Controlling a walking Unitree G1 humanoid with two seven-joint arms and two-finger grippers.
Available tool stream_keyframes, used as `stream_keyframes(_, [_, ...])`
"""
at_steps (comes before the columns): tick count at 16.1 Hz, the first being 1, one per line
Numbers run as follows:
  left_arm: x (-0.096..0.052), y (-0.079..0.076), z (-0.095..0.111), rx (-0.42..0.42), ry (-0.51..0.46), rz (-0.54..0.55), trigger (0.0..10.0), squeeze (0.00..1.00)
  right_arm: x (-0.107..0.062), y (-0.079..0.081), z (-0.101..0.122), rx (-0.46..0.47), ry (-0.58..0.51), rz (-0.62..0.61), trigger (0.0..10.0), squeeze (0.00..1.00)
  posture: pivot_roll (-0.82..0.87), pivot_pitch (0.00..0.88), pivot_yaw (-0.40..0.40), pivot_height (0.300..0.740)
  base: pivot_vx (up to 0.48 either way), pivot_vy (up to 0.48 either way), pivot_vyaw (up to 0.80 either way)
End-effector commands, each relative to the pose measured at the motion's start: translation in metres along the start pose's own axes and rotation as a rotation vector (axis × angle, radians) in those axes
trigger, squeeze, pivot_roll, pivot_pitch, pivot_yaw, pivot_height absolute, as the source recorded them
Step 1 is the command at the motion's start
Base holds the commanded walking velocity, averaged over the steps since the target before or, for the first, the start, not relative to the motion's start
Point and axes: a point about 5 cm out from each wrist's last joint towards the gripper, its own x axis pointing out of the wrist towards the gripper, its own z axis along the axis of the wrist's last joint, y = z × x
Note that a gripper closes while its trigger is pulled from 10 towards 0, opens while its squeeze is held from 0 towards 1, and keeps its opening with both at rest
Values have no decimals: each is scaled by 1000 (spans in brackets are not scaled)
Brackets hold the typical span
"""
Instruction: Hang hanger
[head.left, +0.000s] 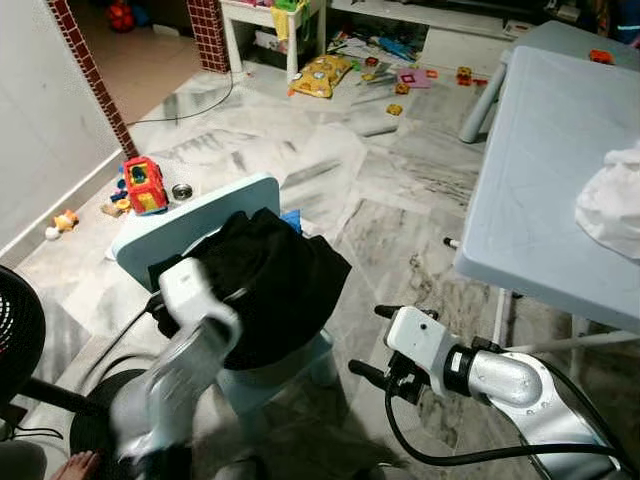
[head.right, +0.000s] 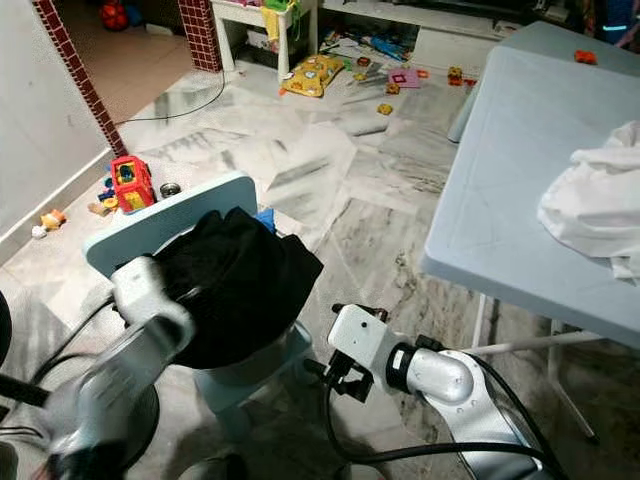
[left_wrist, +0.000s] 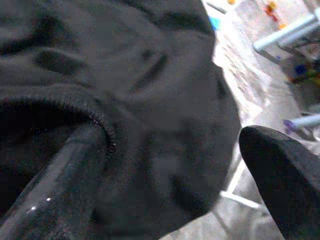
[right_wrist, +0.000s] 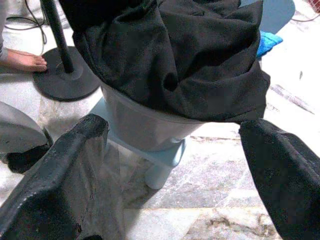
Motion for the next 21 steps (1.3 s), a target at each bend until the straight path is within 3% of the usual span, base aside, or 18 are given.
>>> stream_keyframes(1, [3, -14, -26, -64, 63, -40, 10000, 1000, 2, 2, 2, -19, -5, 11, 10000, 0, -160, 119, 6, 740, 0, 0, 0])
stream_keyframes(3, [5, -23, -27, -36, 52, -76, 10000, 1000, 1, 1, 1, -23, -5, 10, 10000, 0, -163, 113, 4, 740, 0, 0, 0])
stream_keyframes(4, [5, -22, -26, -12, 36, -73, 10000, 757, 2, 0, 1, -25, -5, 8, 10000, 0, -164, 112, 3, 740, 0, 0, 0])
stream_keyframes(5, [6, -21, -25, -5, 26, -68, 10000, 239, 2, -1, 2, -25, -6, 7, 10000, 0, -162, 112, 3, 740, 0, 0, 0])
stream_keyframes(6, [6, -16, -22, 21, -4, -56, 10000, 0, 2, -1, 2, -25, -9, 6, 10000, 0, -157, 110, 1, 740, 0, 0, 0])
stream_keyframes(8, [-4, 2, -14, 96, -71, -17, 10000, 0, 2, -2, 2, -3, -24, -16, 10000, 0, -147, 109, 0, 740, 0, 0, 0])
stream_keyframes(9, [-15, 15, -14, 196, -95, 1, 10000, 0, 2, -7, 2, 52, -50, -73, 10000, 0, -140, 108, -1, 740, 0, 0, 0])
stream_keyframes(12, [-38, 29, -19, 332, -125, 14, 10000, 0, 2, -19, 0, 158, -80, -181, 10000, 0, -114, 104, -4, 740, 0, 0, 0])
stream_keyframes(14, [-54, 24, -17, 513, -197, -62, 10000, 0, 5, -24, -2, 185, -90, -231, 10000, 0, -96, 98, -6, 740, 0, 0, 0])
stream_keyframes(17, [-62, 16, -13, 585, -264, -102, 10000, 0, 7, -26, -3, 196, -102, -248, 10000, 0, -87, 92, -5, 740, 0, 0, 0])
stream_keyframes(21, [-65, 12, -11, 608, -326, -106, 10000, 0, 7, -30, -2, 188, -120, -277, 10000, 0, -91, 88, -1, 740, 0, 0, 0])
